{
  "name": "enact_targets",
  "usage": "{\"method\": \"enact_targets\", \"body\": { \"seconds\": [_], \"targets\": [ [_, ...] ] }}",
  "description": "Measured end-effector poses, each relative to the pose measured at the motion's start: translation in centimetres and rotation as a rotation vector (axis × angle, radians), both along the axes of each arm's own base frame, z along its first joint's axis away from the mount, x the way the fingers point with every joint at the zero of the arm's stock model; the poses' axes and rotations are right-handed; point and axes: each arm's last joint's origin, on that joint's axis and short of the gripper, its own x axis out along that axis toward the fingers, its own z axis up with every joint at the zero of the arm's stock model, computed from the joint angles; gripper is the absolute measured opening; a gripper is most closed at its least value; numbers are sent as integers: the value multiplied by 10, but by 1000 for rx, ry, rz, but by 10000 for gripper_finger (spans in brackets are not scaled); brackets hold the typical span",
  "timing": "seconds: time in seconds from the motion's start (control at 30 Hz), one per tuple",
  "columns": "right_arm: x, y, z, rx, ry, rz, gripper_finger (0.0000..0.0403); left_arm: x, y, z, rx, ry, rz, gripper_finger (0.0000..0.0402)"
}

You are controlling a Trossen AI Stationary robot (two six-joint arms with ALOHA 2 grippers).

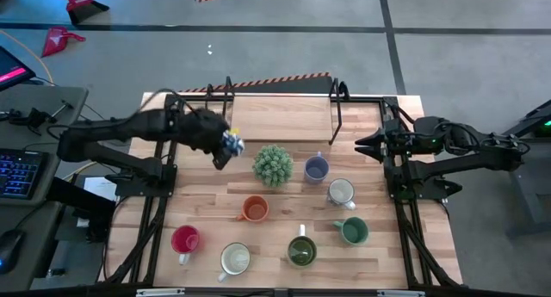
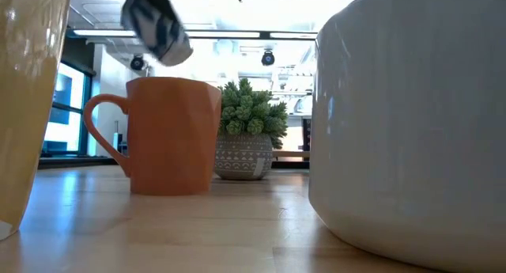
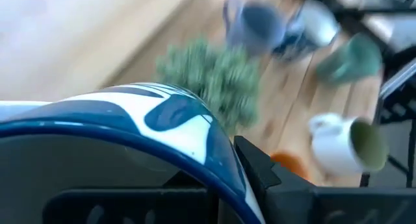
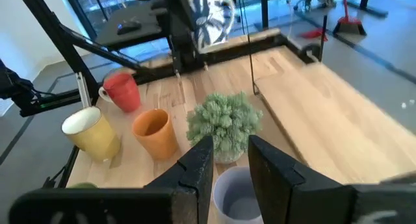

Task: Place coffee mugs
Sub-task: Put the left blue patterned mug on the shelf

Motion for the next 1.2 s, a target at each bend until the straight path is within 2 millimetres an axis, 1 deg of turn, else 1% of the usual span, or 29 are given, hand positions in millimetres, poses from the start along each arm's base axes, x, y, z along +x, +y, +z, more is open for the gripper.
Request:
{"method": "enact_targets", "body": {
  "seconds": [0.1, 0.17, 0.27, 0.43, 0.53, 0.6, 0.67, 0.8, 1.0, 1.2],
  "targets": [
    [3, 0, 9, -76, -89, 33, 87, 5, 8, 29, 55, -58, 8, 14],
    [4, 1, 16, -130, -156, 55, 87, 8, 15, 44, 90, -37, 7, 14],
    [4, 1, 22, -179, -215, 67, 87, 20, 26, 64, 138, 15, -5, 14],
    [4, 1, 21, -187, -201, 71, 87, 46, 48, 80, 172, 151, -35, 14],
    [5, 1, 20, -187, -194, 71, 87, 65, 61, 81, 177, 224, -54, 14],
    [5, 1, 19, -187, -188, 72, 87, 79, 70, 79, 177, 264, -62, 14],
    [4, 1, 19, -187, -183, 72, 87, 93, 77, 72, 165, 315, -71, 14],
    [4, 1, 17, -187, -168, 74, 87, 121, 89, 49, 144, 411, -102, 14],
    [5, 1, 15, -167, -143, 72, 87, 149, 98, 8, 119, 549, -173, 14],
    [11, 2, 11, -130, -112, 88, 87, 169, 109, -25, 123, 639, -246, 14]
  ]
}}
